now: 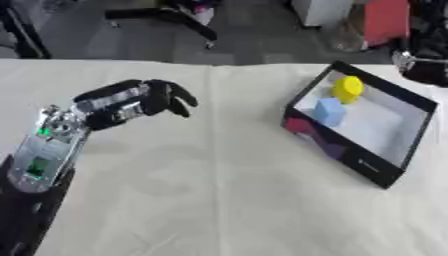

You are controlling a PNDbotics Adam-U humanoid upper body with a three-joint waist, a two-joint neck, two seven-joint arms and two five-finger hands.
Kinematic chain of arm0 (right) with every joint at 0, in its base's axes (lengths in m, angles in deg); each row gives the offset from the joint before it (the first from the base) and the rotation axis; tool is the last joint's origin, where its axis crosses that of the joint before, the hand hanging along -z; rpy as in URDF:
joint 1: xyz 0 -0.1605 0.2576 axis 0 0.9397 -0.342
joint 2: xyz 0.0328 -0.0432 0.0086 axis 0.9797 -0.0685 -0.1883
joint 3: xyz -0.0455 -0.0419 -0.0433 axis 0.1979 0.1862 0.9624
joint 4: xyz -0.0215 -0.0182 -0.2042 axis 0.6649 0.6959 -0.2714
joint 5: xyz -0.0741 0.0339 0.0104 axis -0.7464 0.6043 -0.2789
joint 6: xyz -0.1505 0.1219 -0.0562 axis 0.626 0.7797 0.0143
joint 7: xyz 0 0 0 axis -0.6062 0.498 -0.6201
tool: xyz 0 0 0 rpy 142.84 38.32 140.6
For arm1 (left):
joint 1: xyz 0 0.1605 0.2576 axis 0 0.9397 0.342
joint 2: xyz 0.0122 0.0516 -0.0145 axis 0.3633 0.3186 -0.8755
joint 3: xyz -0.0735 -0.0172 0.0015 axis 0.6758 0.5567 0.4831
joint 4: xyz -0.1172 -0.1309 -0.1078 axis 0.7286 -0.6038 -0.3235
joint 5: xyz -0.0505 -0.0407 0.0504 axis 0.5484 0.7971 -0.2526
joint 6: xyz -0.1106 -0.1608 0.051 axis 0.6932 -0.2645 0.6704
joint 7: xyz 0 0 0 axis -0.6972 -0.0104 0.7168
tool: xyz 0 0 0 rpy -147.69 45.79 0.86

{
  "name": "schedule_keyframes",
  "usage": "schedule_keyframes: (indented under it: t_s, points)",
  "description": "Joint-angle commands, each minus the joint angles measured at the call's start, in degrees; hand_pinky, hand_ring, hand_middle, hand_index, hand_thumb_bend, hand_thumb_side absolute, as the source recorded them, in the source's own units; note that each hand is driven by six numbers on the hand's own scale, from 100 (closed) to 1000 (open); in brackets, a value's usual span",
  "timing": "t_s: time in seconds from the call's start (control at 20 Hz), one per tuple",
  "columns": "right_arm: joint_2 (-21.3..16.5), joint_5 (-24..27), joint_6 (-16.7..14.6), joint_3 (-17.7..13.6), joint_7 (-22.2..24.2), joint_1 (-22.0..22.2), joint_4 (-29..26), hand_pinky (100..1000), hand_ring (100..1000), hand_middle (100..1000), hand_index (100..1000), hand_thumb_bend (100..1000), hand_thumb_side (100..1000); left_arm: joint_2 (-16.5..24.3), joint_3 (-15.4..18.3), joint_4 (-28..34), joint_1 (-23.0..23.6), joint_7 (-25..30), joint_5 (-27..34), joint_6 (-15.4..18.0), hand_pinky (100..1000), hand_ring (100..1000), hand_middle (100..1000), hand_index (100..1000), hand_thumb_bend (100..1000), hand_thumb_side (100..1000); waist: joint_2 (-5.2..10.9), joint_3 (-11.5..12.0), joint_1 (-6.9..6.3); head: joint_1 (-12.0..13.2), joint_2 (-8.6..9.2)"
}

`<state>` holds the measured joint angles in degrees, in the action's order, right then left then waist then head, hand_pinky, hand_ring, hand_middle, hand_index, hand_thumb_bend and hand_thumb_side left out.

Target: Pick up the objects with one hand, pass them to the other hand, and then place them into the box on the other side of the table.

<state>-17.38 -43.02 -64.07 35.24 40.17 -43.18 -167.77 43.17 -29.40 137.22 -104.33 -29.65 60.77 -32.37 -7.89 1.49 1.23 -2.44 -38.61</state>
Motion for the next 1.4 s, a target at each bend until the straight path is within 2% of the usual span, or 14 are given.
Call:
schedule_keyframes:
  t_s: [0.05,0.4,0.45,0.55,0.6,0.7,0.75,0.8,0.85,1.05,1.4]
  points:
    - [-3.2,1.5,0.5,-1.4,-2.4,-1.1,7.1,956,860,851,370,100,100,2.4,2.9,4.4,1.3,-2.4,1.3,-0.2,838,738,769,832,603,952,0.64,0.3,-0.17,-0.9,0.33]
    - [-4.5,3.8,-0.5,-1.7,-5.3,-1.0,19.5,953,863,858,418,100,100,3.8,8.1,11.1,7.0,-7.9,3.8,-1.5,838,735,766,827,594,926,0.80,1.2,-0.71,-3.0,-1.21]
    - [-4.7,4.0,-0.7,-1.7,-5.5,-0.9,20.6,954,866,864,469,100,100,3.8,8.8,11.7,7.6,-8.6,4.1,-1.8,837,735,765,826,595,920,0.84,1.3,-0.75,-3.2,-1.41]
    - [-5.0,4.2,-1.4,-1.3,-5.5,-0.8,22.6,957,871,870,492,100,100,3.8,10.2,13.0,9.0,-10.0,4.5,-2.3,837,735,765,826,595,917,0.94,1.5,-0.81,-3.5,-1.80]
    - [-5.2,4.3,-1.8,-1.1,-5.3,-0.8,23.4,957,872,873,510,100,123,3.8,10.8,13.6,9.6,-10.7,4.6,-2.5,837,735,766,826,594,915,0.99,1.6,-0.83,-3.6,-1.97]
    - [-5.6,4.2,-2.6,-0.7,-5.0,-0.7,24.9,959,879,882,616,140,249,3.7,11.8,14.6,10.7,-11.8,4.9,-3.0,837,735,765,825,595,912,1.09,1.8,-0.85,-3.8,-2.29]
    - [-5.7,4.1,-3.0,-0.5,-4.8,-0.6,25.5,962,884,890,719,204,417,3.6,12.3,15.0,11.1,-12.2,4.7,-3.3,837,735,766,825,594,911,1.12,1.9,-0.86,-3.8,-2.41]
    - [-5.8,4.0,-3.3,-0.5,-4.6,-0.5,25.8,962,885,891,747,220,454,3.4,12.6,15.5,11.6,-12.7,4.8,-3.5,837,735,766,825,595,911,1.15,2.0,-0.89,-3.8,-2.48]
    - [-5.9,3.8,-3.4,-0.6,-4.6,-0.4,26.0,962,886,894,831,264,556,3.3,13.0,15.9,12.0,-13.0,4.9,-3.6,837,735,766,825,595,910,1.16,2.1,-0.91,-3.8,-2.55]
    - [-6.1,4.3,-3.4,-1.1,-5.2,0.4,25.3,960,883,893,919,308,676,3.0,14.1,17.0,13.3,-14.0,5.0,-4.2,838,735,766,824,596,909,1.17,2.3,-0.96,-3.7,-2.76]
    - [-6.7,6.2,-3.0,-1.8,-6.7,2.1,22.3,956,882,897,942,317,710,2.7,15.0,17.7,14.3,-14.8,4.9,-4.7,838,735,767,824,597,909,1.22,2.1,-1.04,-3.3,-2.79]
